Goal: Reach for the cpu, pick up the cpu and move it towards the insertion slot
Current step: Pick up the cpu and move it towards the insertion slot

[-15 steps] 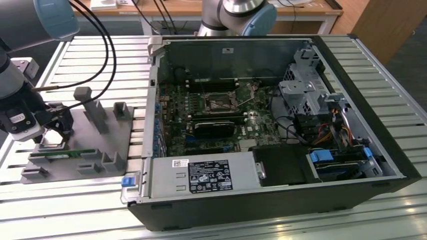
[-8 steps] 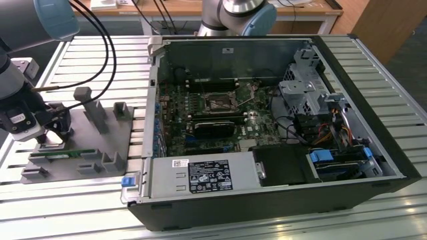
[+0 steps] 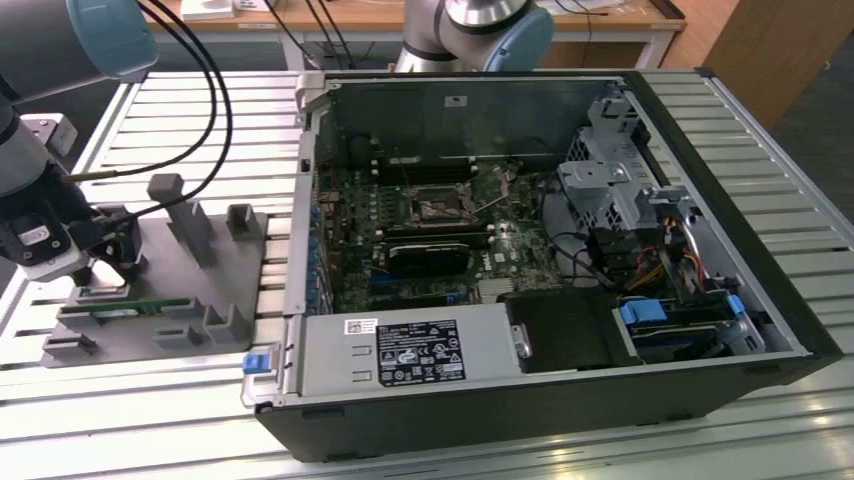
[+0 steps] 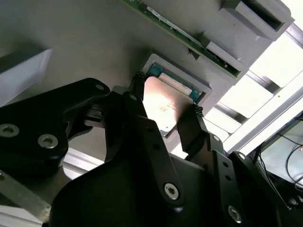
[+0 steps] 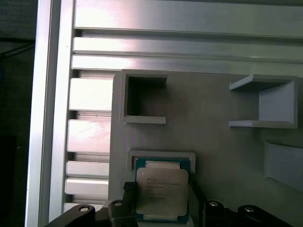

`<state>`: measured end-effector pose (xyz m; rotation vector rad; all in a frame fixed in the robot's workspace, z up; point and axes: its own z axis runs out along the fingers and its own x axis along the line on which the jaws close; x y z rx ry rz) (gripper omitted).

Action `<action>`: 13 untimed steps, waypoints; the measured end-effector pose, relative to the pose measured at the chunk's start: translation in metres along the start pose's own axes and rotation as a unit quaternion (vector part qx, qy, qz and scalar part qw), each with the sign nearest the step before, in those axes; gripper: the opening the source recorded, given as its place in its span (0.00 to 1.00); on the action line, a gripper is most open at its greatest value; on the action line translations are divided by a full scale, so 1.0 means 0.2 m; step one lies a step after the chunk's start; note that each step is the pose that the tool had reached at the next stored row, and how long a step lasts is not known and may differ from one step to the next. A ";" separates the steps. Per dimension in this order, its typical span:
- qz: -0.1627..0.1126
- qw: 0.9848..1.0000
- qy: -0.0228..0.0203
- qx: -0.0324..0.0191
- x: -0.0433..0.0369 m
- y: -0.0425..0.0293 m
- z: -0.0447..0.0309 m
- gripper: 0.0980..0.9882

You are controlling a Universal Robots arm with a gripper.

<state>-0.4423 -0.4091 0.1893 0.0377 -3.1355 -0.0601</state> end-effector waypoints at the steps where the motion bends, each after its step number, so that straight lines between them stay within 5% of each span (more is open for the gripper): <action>1: 0.000 1.000 0.000 0.000 0.000 0.000 -0.008 0.49; 13: 0.000 1.000 0.000 0.000 0.001 0.001 -0.035 0.49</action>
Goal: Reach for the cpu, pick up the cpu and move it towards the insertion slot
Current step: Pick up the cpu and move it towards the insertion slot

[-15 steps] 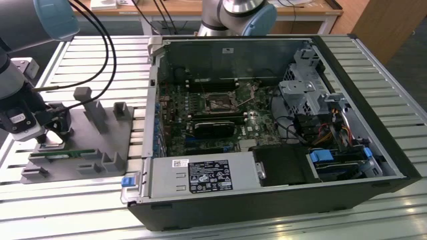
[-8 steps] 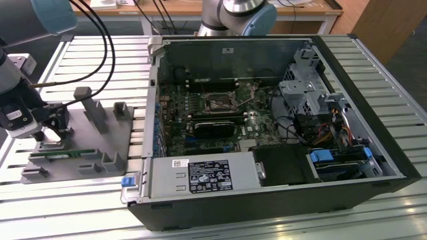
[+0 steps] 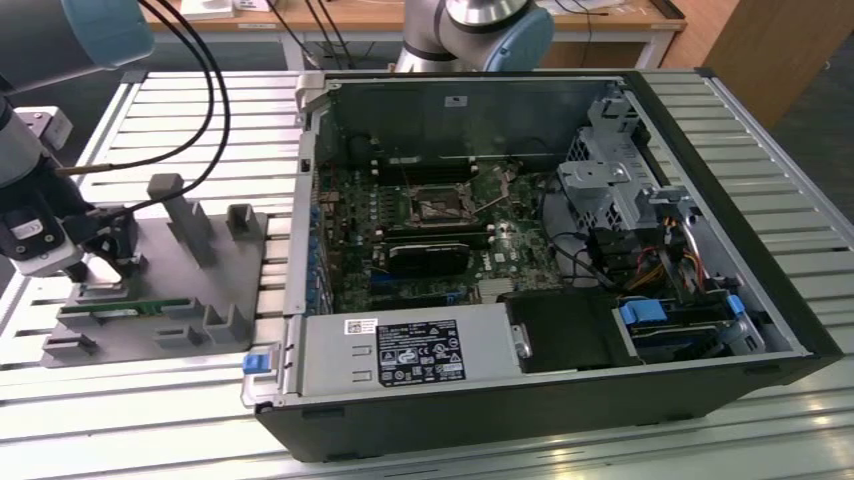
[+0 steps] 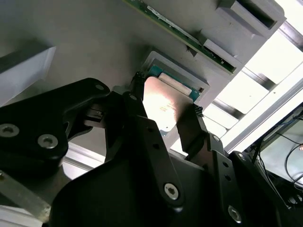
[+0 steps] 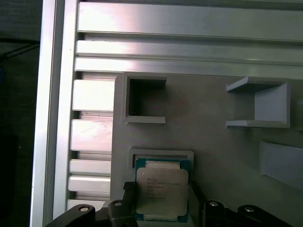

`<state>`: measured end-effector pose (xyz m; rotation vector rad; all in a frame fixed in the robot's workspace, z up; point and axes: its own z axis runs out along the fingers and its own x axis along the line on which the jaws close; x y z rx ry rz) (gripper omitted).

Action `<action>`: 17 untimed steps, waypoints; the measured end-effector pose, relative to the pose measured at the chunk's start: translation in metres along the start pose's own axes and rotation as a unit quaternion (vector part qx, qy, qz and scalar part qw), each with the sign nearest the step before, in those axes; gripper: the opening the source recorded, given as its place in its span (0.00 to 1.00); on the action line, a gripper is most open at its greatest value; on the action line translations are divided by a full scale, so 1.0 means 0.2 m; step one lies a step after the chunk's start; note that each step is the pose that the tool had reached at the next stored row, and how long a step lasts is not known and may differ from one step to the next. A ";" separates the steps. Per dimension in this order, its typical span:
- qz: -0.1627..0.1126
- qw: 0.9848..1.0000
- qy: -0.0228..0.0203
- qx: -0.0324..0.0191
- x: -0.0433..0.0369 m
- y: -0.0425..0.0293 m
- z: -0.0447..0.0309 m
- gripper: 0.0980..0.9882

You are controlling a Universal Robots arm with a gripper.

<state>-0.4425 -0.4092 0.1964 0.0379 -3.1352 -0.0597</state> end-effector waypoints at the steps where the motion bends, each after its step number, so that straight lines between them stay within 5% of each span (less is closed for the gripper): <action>1: 0.000 1.000 0.000 0.000 0.000 0.000 -0.005 0.49; 17: 0.000 1.000 0.000 0.000 0.001 0.004 -0.109 0.49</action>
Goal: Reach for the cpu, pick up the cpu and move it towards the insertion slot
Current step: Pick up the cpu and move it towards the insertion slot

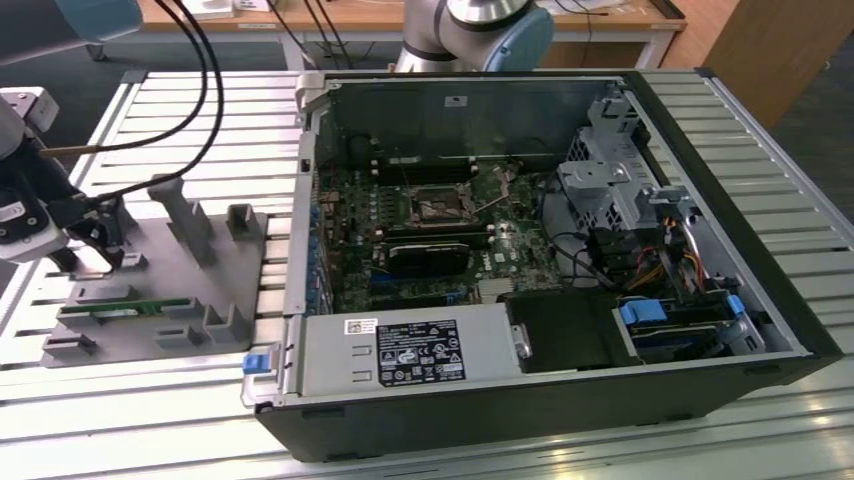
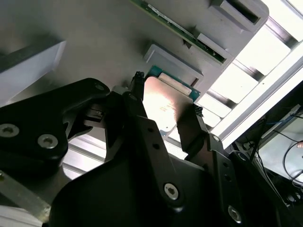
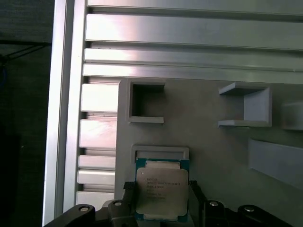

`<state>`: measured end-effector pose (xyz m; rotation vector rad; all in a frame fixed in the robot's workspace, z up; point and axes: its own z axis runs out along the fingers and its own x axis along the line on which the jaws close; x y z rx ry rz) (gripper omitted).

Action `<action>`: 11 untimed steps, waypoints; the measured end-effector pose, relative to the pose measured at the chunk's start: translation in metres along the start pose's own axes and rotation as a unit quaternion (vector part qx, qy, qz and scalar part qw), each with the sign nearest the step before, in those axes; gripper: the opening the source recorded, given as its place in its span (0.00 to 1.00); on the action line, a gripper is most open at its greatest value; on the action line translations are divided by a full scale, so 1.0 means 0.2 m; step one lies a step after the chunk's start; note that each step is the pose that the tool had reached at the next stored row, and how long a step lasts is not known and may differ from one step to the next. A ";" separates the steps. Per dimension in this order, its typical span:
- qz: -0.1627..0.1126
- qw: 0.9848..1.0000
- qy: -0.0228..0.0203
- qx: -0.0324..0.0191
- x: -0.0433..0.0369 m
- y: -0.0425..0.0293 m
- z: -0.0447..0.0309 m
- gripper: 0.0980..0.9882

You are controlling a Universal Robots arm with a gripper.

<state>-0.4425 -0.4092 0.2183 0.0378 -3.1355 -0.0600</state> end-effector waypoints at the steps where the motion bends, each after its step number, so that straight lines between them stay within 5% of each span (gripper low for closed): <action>1: 0.000 1.000 0.000 0.000 0.000 0.000 -0.006 0.49; 11: 0.000 1.000 0.000 0.000 0.001 0.003 -0.082 0.49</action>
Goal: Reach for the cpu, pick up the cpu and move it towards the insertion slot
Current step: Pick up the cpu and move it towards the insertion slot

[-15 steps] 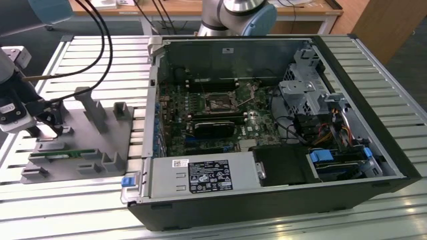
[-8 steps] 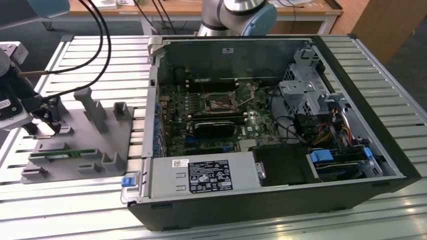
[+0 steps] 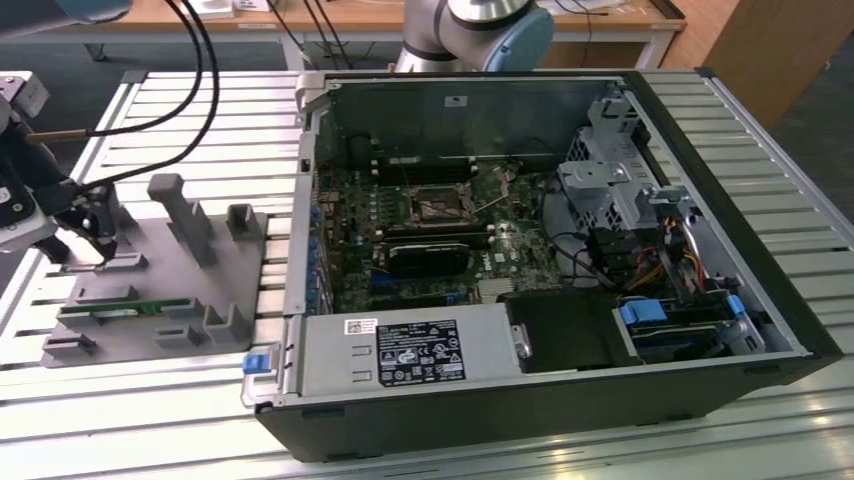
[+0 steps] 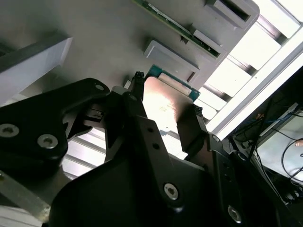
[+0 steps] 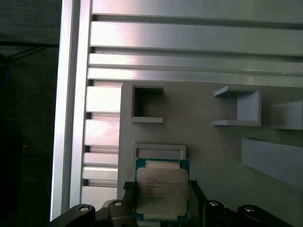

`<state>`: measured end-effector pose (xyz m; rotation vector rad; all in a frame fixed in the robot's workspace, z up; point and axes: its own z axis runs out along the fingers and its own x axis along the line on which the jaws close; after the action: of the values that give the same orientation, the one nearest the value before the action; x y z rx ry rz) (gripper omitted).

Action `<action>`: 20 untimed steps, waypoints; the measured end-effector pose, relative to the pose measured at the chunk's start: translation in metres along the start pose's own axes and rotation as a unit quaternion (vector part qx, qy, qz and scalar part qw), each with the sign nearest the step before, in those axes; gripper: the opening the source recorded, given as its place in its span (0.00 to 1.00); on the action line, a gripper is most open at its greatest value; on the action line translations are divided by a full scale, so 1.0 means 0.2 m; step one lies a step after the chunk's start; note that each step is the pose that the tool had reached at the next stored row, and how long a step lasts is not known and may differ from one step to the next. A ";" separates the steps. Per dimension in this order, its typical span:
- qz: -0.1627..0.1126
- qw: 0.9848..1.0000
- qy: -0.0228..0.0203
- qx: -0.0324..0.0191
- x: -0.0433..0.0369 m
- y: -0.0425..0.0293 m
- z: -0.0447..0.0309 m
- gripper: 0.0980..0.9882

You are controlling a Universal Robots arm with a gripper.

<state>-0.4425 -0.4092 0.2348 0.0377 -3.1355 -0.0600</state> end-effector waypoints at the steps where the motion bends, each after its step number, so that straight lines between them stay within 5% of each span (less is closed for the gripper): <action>1: 0.000 1.000 0.000 0.000 0.000 0.000 -0.005 0.49; 20: 0.000 1.000 0.000 0.000 0.000 0.004 -0.095 0.49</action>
<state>-0.4426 -0.4092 0.2538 0.0378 -3.1354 -0.0599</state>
